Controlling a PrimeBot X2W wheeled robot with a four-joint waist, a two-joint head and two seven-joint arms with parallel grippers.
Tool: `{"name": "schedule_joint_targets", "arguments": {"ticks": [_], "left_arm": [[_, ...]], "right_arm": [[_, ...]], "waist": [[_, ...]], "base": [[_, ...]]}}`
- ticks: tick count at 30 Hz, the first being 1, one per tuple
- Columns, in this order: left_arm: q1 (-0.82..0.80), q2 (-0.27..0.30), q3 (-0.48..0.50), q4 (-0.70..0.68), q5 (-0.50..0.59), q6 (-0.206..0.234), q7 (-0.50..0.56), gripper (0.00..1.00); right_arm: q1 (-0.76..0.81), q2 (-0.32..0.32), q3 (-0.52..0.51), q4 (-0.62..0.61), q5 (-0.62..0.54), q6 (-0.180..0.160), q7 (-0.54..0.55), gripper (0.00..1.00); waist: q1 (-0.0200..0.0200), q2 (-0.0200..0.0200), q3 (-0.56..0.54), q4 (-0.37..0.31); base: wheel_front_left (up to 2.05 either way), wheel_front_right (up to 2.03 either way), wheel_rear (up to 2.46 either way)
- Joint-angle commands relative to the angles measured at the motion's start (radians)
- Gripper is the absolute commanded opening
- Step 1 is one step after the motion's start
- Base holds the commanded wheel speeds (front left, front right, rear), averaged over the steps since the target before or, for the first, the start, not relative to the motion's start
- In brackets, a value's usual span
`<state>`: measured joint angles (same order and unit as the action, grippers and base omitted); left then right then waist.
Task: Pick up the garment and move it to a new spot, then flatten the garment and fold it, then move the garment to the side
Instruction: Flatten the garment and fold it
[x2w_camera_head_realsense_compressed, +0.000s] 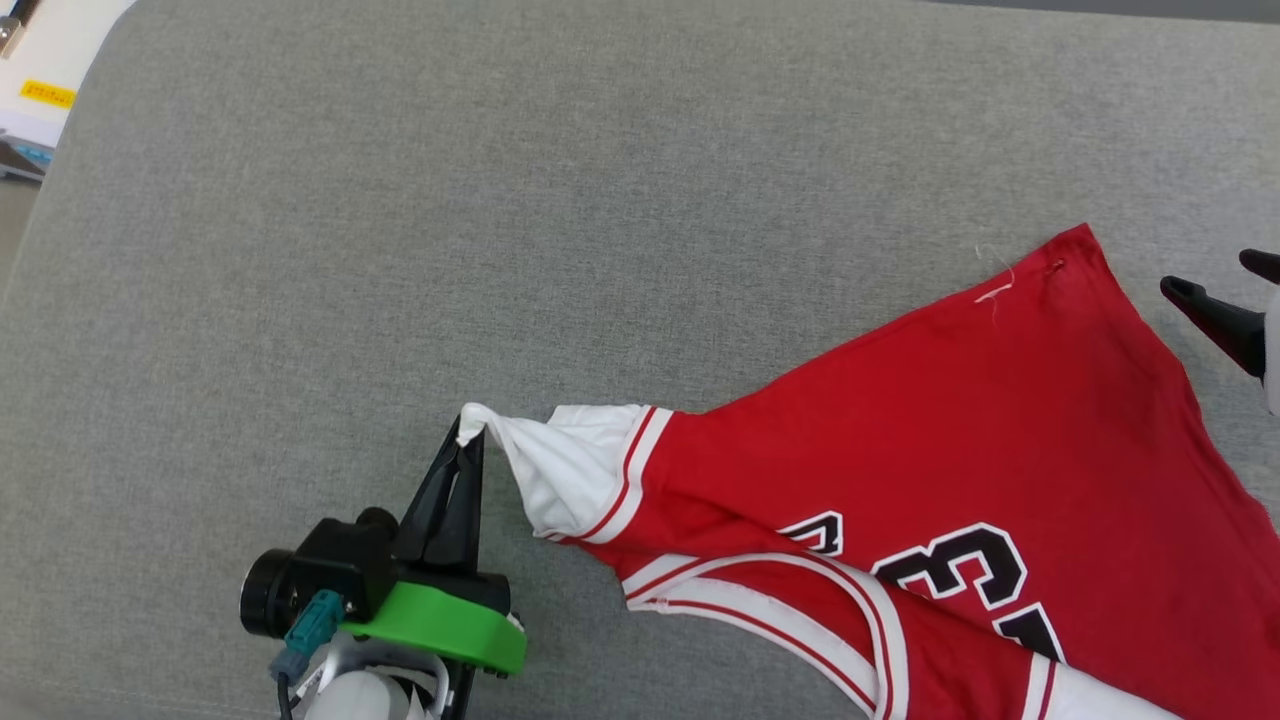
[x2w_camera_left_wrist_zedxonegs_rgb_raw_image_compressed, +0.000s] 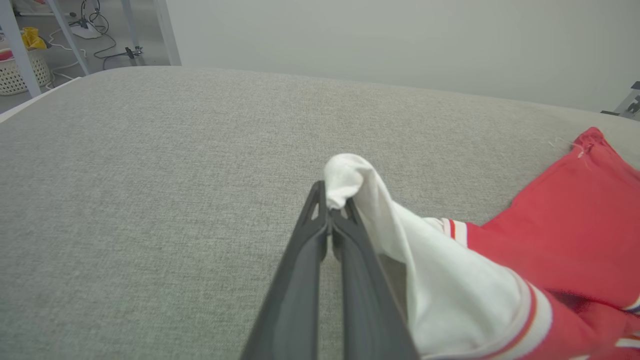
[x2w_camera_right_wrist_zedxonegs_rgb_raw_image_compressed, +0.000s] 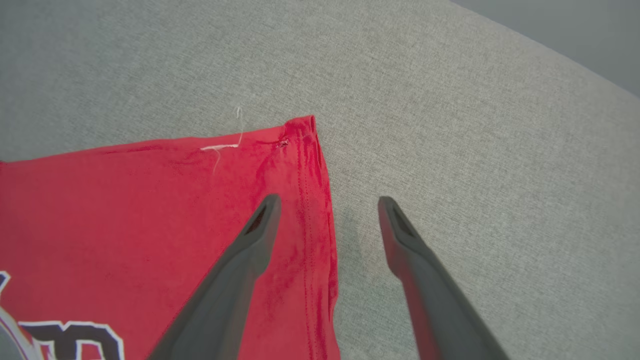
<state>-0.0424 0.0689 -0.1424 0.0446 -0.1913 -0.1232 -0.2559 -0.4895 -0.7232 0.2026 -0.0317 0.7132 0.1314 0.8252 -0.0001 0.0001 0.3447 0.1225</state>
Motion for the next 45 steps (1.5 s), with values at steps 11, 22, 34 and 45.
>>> {"name": "schedule_joint_targets", "arguments": {"ticks": [11,22,34,45], "left_arm": [[-0.081,-0.012,-0.033,-0.004,0.003,-0.002,-0.006,0.0],[-0.109,-0.015,-0.037,0.025,-0.003,-0.005,-0.006,0.0],[-0.14,0.026,-0.012,0.029,0.01,-0.007,-0.006,0.0],[-0.319,0.143,-0.017,-0.035,-0.007,-0.007,-0.005,0.0]], "right_arm": [[-0.252,0.071,0.205,0.291,-0.039,-0.001,0.026,1.0],[-0.227,0.05,0.431,0.468,0.014,-0.001,-0.055,0.0],[-0.306,0.027,0.436,0.442,0.093,-0.001,-0.394,0.0],[-0.307,-0.029,0.353,0.294,0.067,-0.001,-0.62,0.0]], "waist": [[0.0001,-0.0001,0.106,0.069],[0.0001,-0.0001,0.109,0.071],[0.0001,-0.0001,-0.001,0.019],[0.0001,-0.0001,-0.105,-0.054]], "base": [[0.0,0.0,0.0],[0.0,0.0,0.0],[0.0,0.0,0.0],[0.0,0.0,0.0]]}}
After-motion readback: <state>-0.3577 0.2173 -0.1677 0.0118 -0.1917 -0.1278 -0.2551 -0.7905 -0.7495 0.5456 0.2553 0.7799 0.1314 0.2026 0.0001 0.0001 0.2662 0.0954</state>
